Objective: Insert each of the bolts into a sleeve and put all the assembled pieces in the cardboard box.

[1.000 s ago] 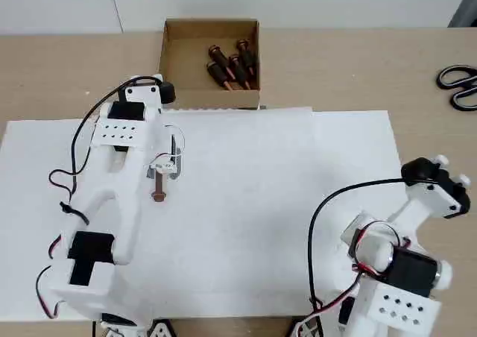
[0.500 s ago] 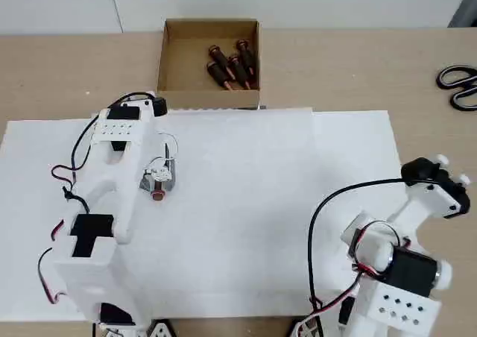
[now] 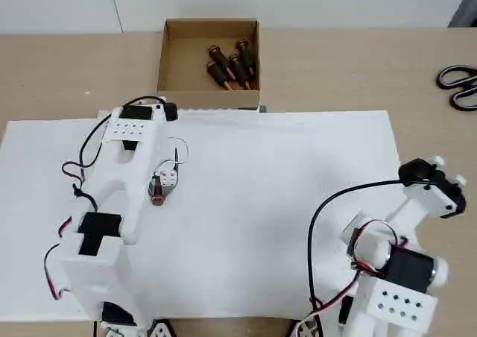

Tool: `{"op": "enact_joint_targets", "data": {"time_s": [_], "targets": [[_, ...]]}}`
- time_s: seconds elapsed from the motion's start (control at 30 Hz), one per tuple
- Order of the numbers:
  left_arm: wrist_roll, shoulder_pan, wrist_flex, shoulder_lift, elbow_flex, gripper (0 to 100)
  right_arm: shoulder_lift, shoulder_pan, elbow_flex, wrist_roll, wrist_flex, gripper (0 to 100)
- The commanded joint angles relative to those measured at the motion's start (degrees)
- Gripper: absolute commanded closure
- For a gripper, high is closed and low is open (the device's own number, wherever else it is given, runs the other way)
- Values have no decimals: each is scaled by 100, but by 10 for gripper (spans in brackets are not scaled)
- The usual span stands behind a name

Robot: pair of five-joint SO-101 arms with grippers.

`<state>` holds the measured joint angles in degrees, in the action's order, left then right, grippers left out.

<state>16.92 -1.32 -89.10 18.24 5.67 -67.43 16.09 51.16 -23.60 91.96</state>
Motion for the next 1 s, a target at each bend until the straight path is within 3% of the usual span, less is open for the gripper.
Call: {"op": "enact_joint_targets", "data": {"time_s": [0.0, 0.2, 0.4, 0.6, 0.73, 0.97], "targets": [[818, -132, -457, -290, -470, 995, -4, 40, -35, -53, -110, 995], [1609, -229, -1020, -571, -1393, 995, -4, 40, -35, -53, -110, 995], [3842, 132, -1011, -659, -1877, 995, -4, 40, -35, -53, -110, 995], [5389, 607, -1011, -651, -1868, 995, -4, 40, -26, -53, -110, 995], [7112, 879, -1011, -642, -1868, 994, -4, 40, -26, -53, -110, 995], [7587, 941, -1011, -651, -1868, 978, -4, 31, -26, -53, -110, 995]]}}
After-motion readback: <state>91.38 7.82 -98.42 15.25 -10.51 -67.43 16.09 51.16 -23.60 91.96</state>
